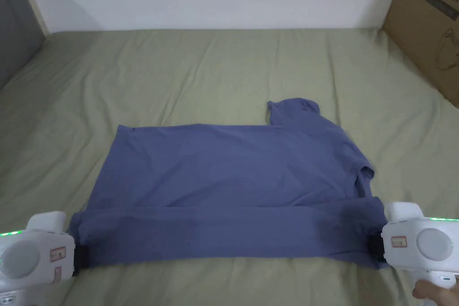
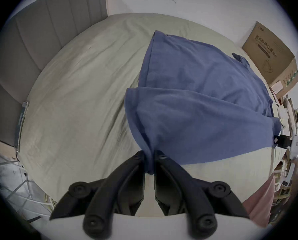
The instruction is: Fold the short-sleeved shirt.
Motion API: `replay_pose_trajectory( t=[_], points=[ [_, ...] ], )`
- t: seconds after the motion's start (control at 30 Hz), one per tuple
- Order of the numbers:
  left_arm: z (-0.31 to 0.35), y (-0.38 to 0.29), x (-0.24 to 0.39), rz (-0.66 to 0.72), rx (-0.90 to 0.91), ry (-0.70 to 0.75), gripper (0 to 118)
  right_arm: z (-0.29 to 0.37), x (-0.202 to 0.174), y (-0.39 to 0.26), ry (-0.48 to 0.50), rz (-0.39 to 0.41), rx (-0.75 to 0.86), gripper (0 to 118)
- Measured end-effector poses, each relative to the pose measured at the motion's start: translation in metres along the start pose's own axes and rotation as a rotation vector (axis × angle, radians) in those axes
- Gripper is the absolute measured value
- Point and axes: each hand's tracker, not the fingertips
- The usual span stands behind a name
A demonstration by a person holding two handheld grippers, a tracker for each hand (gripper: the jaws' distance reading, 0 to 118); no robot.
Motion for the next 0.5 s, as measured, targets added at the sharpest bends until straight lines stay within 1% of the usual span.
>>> replay_pose_trajectory(
  t=[0.03,0.23,0.3,0.43,0.5],
  points=[
    [0.003,-0.001,-0.002,-0.001,0.0,-0.003,9,0.005,-0.001,0.002,-0.003,0.031,0.004,8],
    [0.028,0.003,-0.003,-0.054,0.006,0.008,9,0.041,0.015,0.009,0.02,0.028,0.021,8],
    [0.039,-0.003,-0.003,-0.074,0.011,0.005,9,0.052,0.02,0.006,0.021,0.016,0.023,8],
    [0.059,-0.028,-0.002,-0.111,0.004,0.017,9,0.072,0.029,-0.021,0.029,-0.02,0.013,8],
    [0.059,-0.046,-0.001,-0.119,-0.03,0.035,9,0.07,0.03,-0.042,0.024,-0.007,-0.013,8]
  ],
)
